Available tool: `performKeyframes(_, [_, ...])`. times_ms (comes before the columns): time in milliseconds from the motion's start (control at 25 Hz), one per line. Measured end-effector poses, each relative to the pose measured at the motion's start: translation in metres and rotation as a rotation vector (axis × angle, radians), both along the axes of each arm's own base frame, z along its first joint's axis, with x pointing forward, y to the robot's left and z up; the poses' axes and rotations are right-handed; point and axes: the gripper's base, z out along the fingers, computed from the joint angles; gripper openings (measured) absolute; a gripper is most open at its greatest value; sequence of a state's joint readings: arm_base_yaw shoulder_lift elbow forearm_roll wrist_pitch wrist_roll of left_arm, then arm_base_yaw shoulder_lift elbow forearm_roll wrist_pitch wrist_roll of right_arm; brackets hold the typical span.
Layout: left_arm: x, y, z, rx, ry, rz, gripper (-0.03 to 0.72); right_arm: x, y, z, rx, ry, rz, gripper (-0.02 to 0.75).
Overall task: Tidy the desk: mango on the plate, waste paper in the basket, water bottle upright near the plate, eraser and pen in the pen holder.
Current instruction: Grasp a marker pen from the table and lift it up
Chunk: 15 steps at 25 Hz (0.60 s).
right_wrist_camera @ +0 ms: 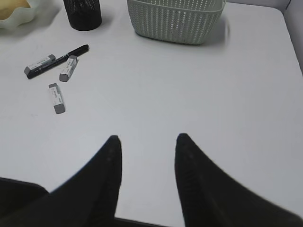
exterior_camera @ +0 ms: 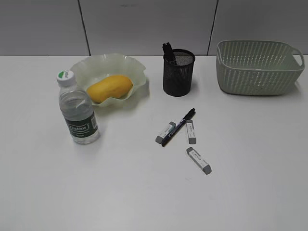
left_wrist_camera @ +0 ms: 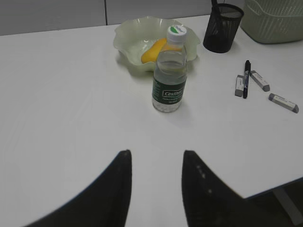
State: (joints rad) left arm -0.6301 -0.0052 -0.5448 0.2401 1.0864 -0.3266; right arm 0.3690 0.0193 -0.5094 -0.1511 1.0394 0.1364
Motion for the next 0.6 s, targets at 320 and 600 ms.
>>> performKeyframes(320, [0.0,-0.001,-0.001,0.006,-0.009,-0.014,0.273,0.0,0.0,0.0,-0.001,0.0,0.0,0.314])
performKeyframes(600, [-0.002,-0.001,0.0,0.005,-0.011,0.105,0.244,0.021,0.009,0.005,-0.033,0.102,0.008,0.313])
